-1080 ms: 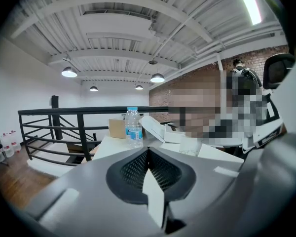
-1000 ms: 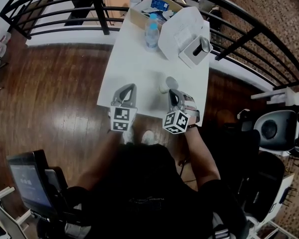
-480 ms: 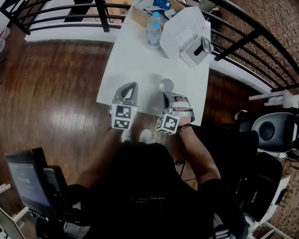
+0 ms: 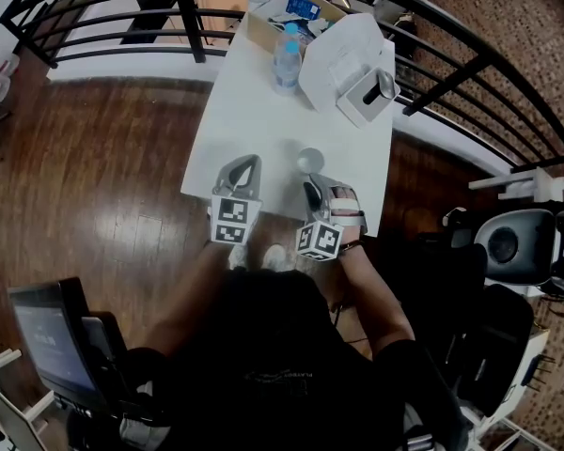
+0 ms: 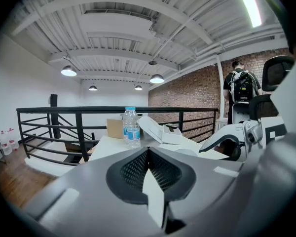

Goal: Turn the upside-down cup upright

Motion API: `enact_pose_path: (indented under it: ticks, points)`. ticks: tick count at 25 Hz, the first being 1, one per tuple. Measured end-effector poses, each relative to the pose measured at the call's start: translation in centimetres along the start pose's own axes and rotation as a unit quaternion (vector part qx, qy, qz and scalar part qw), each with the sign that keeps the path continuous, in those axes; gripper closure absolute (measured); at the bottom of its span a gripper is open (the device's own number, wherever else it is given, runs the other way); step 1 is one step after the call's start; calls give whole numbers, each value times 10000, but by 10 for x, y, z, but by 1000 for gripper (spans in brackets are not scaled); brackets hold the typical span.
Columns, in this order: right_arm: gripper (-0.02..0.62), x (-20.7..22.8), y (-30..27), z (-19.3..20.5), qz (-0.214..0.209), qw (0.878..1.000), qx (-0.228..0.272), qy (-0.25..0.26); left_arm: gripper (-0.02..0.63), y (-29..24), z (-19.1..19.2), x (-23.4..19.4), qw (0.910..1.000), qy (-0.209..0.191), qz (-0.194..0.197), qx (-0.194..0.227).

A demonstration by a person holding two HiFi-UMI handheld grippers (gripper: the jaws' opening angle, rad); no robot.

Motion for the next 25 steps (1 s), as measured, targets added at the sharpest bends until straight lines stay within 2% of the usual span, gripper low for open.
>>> enact_pose_path:
  ticks: [5, 9, 11, 12, 15, 17, 19, 21, 25]
  points:
    - [541, 7, 18, 4, 411, 9929, 401, -1040, 607, 1, -3, 4, 10000, -35, 39, -20]
    - [581, 23, 36, 10, 754, 9627, 881, -2445, 607, 6, -7, 10, 9999, -91, 64, -29]
    - [581, 28, 46, 17, 811, 9408, 1077, -3110, 607, 11, -9, 16, 9999, -94, 58, -14]
    - [581, 31, 49, 21, 823, 9254, 1165, -3511, 607, 12, -9, 18, 10000, -56, 45, -12]
    - [581, 42, 59, 33, 862, 8682, 1410, -4679, 607, 15, -2, 21, 9998, 191, -23, -40]
    - [581, 46, 64, 40, 844, 8381, 1543, -5164, 607, 19, -3, 23, 9996, 279, -94, -25]
    - [581, 49, 67, 43, 813, 8187, 1691, -5427, 608, 22, -4, 26, 9994, 287, -174, 24]
    - [581, 49, 69, 46, 786, 8098, 1809, -5525, 607, 25, -2, 31, 9993, 289, -237, 31]
    - [581, 45, 77, 44, 733, 8141, 1914, -5433, 607, 39, 7, 38, 9989, 316, -320, -122]
Point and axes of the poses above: the fingertips, and each gripper's own axes: y backward along the fingers, x to its right, z out of its underside, the point moved 9 cm from there along y, backward along the fingers, and after that the axes turned 6 degrees about -y, right-handed, at the moved point
